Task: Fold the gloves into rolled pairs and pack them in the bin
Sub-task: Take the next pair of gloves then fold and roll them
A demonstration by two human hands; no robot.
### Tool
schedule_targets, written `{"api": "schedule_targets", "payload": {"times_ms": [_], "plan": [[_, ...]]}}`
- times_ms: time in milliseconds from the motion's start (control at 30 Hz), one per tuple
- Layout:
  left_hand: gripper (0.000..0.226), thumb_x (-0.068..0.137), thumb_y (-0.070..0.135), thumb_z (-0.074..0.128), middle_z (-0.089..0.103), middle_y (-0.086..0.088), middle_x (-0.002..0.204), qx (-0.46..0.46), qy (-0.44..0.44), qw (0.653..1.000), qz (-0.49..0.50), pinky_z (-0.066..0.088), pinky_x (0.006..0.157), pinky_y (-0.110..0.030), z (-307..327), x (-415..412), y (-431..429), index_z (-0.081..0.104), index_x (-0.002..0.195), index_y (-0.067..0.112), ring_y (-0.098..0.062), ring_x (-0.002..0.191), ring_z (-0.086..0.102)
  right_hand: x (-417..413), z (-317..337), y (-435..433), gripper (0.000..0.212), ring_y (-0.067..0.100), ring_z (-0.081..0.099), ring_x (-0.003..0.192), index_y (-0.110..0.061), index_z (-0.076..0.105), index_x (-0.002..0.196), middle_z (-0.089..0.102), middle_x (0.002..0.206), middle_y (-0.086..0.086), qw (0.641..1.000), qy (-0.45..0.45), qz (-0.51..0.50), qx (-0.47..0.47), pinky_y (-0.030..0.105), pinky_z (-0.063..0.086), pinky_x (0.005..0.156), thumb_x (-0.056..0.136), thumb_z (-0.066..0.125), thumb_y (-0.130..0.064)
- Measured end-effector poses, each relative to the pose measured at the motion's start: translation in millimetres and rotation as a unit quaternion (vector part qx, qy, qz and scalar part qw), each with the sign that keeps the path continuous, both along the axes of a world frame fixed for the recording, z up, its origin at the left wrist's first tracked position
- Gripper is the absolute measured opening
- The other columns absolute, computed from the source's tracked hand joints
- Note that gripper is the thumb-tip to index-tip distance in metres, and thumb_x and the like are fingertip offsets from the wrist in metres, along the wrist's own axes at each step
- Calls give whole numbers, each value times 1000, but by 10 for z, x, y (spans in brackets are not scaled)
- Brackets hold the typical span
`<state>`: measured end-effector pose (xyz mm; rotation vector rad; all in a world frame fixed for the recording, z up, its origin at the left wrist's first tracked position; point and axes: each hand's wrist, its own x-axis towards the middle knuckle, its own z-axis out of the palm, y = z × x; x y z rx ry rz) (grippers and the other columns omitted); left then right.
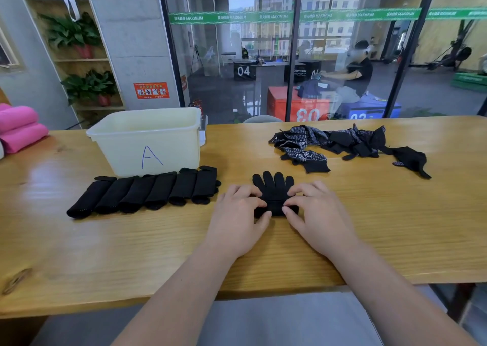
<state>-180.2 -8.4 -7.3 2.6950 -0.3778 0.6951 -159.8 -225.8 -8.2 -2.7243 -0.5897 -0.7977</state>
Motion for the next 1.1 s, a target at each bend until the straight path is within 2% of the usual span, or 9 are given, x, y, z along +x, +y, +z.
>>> {"api": "schedule_targets", "payload": {"times_ms": [200,300,400,533,633,733,800,967,1100], "plan": [[31,101,48,61,64,24,132,-1,17,1000,-5,33,107,-30,29,-26,5,71,128,38,-4,126,45,-27,41,15,34,6,51,111,-37,75,113,68,116,-27,999,36,5,-1,33,49,92,94,63,-62],[29,105,44,57,66,22,131,-12,16,1000,-4,32,105,-28,28,-25,11,70,130,38,-4,127,49,-41,62,8,33,3,51,108,-39,71,117,67,109,-27,998,57,5,23,28,48,87,91,68,-60],[29,106,42,57,68,20,123,-41,18,999,2,34,106,-29,61,-46,21,69,132,36,-7,123,53,-59,78,2,29,2,53,96,-39,71,121,50,93,-32,995,82,1,59,26,47,76,93,74,-47],[38,102,41,67,64,22,123,-98,60,993,-5,44,108,-32,89,-65,39,64,139,37,-3,117,53,-30,57,-32,26,3,57,86,-47,69,120,54,96,-18,990,100,-9,96,26,50,75,94,72,-48],[37,101,39,68,69,23,123,-161,82,983,-9,44,100,-20,65,-30,75,63,138,40,5,112,53,5,44,-59,24,-1,60,89,-49,69,118,60,97,-20,983,122,2,137,22,49,79,94,72,-48],[33,102,39,68,71,18,117,-222,100,970,-11,38,85,-7,80,-31,94,66,135,39,3,109,60,8,75,-65,20,-4,62,86,-50,70,112,69,92,-21,970,143,24,198,16,43,76,93,75,-44],[33,102,41,67,71,16,114,-242,108,964,-14,37,83,-6,98,-40,99,66,134,41,0,109,63,9,90,-70,18,-4,63,84,-49,71,111,73,87,-21,962,152,33,224,15,42,73,94,74,-43],[33,102,40,67,69,19,117,-218,103,970,-10,49,92,-17,88,-35,92,64,135,42,1,106,61,36,38,-64,26,-3,54,83,-45,68,119,67,86,-22,977,114,11,183,25,45,73,94,73,-46],[28,102,30,67,57,26,123,-136,46,989,-24,52,89,-21,48,-12,76,67,128,40,2,102,59,20,-4,-41,23,-3,50,93,-38,73,113,56,105,-22,993,32,13,117,27,50,72,91,78,-36]]}}
